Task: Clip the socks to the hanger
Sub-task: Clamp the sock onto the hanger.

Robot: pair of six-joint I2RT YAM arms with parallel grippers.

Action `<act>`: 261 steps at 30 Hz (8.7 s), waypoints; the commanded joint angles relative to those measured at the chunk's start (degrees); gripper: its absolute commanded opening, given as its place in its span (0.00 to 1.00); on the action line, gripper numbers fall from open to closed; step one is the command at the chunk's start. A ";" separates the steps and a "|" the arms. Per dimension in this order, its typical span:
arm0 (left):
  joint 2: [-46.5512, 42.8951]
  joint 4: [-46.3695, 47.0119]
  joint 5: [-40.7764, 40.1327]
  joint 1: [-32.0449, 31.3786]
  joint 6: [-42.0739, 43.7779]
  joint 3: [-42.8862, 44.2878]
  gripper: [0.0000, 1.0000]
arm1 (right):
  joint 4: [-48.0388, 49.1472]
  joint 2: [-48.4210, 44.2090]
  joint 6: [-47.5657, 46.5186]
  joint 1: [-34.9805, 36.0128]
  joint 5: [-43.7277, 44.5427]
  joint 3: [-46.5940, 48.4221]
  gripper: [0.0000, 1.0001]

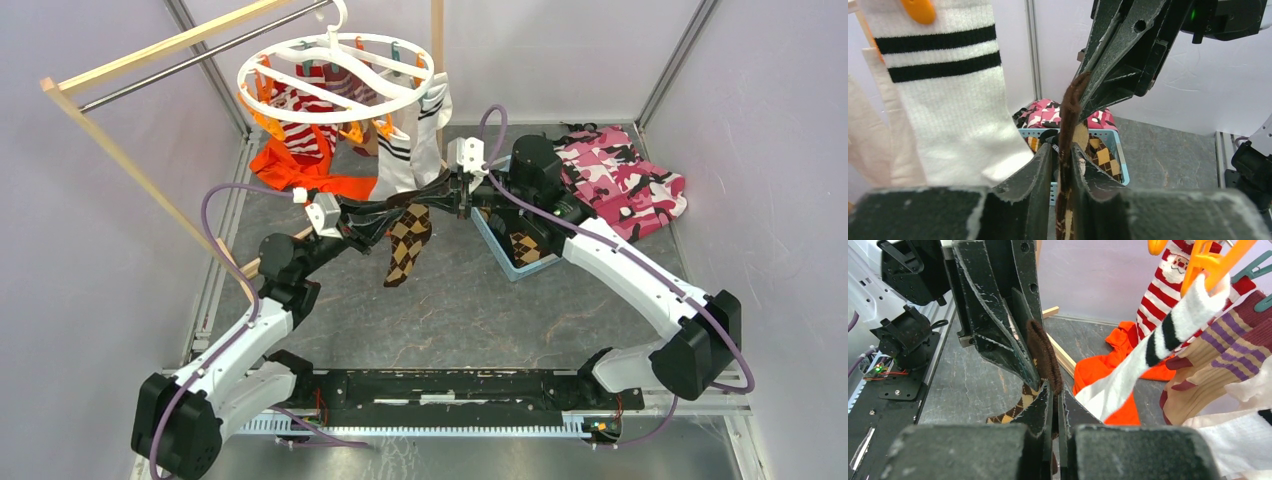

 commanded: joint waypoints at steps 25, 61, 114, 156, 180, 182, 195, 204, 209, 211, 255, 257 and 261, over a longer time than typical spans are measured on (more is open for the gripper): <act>-2.02 2.79 5.15 8.73 -3.05 -4.64 0.02 | 0.16 4.22 -3.65 5.01 3.59 13.36 0.47; -4.14 0.59 20.94 11.40 -11.59 0.18 0.02 | -23.78 4.61 -15.62 0.99 -12.34 23.69 0.65; 4.30 35.18 5.12 9.32 -38.17 11.76 0.59 | 9.55 5.86 23.98 4.00 -7.93 24.84 0.00; -41.25 -37.23 -2.03 8.85 -8.47 -4.66 0.02 | -7.43 10.05 -6.52 17.80 26.48 27.69 0.27; -48.94 -49.13 -13.19 8.79 -5.17 -2.78 0.02 | 7.83 27.01 -1.44 28.16 58.11 37.81 0.40; -48.61 -49.18 -13.32 8.76 -4.51 -2.27 0.02 | 9.77 25.80 -2.18 28.06 59.16 35.34 0.41; -45.17 -48.30 -12.89 8.76 0.34 -0.53 0.02 | 10.70 23.35 -6.73 27.22 64.01 32.45 0.48; -42.19 -44.21 -12.30 8.76 1.88 -1.42 0.02 | 11.68 21.22 -9.01 26.32 63.42 30.51 0.56; -39.84 -40.66 -11.37 8.81 2.04 -1.81 0.02 | 12.39 19.55 -8.53 25.68 61.17 28.82 0.59; -38.62 -38.78 -10.88 8.76 1.71 -2.17 0.02 | 12.72 19.09 -8.59 25.55 60.58 28.44 0.62; -29.75 -23.46 -7.10 8.76 -3.13 -4.20 0.02 | 9.37 15.14 5.11 16.51 52.51 28.01 0.50; -29.52 -23.15 -7.04 8.76 -3.11 -4.20 0.02 | 9.33 15.13 5.02 16.50 53.00 27.98 0.46; -28.82 -22.27 -6.77 8.76 -3.28 -4.05 0.02 | 9.56 15.35 4.84 16.43 53.17 28.13 0.42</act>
